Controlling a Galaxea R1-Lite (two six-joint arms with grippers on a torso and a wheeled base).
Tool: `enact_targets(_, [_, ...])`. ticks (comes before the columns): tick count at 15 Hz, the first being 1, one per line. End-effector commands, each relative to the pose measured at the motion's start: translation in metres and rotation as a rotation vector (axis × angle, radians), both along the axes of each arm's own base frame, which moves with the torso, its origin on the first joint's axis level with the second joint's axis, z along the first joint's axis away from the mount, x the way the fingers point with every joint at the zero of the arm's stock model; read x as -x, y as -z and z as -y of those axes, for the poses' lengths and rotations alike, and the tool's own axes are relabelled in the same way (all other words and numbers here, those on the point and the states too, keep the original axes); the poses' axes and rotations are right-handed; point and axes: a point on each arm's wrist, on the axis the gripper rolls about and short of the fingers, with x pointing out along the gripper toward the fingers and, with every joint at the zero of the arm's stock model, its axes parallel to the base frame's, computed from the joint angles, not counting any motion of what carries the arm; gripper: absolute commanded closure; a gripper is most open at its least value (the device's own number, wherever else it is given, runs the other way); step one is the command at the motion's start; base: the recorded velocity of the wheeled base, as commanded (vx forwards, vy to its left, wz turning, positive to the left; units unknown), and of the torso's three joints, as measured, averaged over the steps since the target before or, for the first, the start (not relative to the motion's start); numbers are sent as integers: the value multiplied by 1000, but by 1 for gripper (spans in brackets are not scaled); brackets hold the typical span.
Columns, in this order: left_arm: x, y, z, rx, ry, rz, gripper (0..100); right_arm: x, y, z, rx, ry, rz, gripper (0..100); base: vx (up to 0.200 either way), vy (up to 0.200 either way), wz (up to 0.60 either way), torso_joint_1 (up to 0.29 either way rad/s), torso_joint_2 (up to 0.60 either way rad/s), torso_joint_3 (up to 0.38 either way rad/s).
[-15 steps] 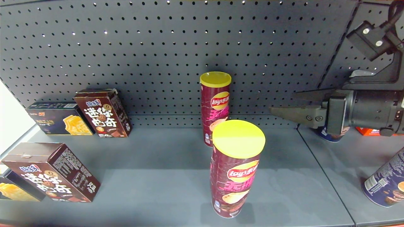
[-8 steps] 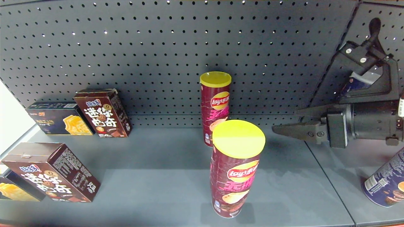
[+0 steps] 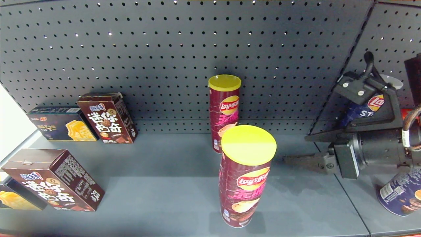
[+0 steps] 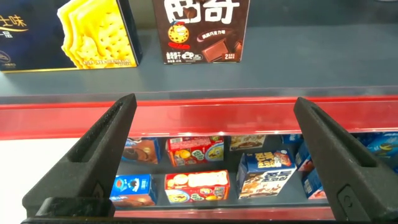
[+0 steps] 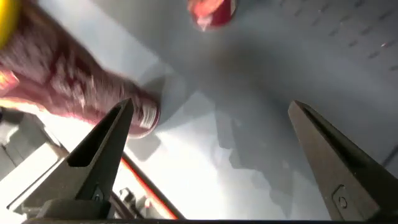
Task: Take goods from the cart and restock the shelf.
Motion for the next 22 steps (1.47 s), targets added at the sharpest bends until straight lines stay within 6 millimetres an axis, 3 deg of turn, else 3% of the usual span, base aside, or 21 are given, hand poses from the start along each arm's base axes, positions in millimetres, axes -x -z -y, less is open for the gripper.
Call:
enact_targets(1, [0,0,0,0,0,-1,0,4,12,-4,28,-18,-28,0,0,0,0,0,0,0])
enact_targets(5, [0,0,0,1,0,-1,0,12,31,-13,76,-57,-74,0,0,0,0,0,0,0])
enact_targets(10, [0,0,0,0,-2,-1,0,-3,42,-24,103,-16,-74,0,0,0,0,0,0,0])
enact_targets(22, [0,0,0,1,-2,-1,0,-3,50,-37,122,-52,-90,0,0,0,0,0,0,0])
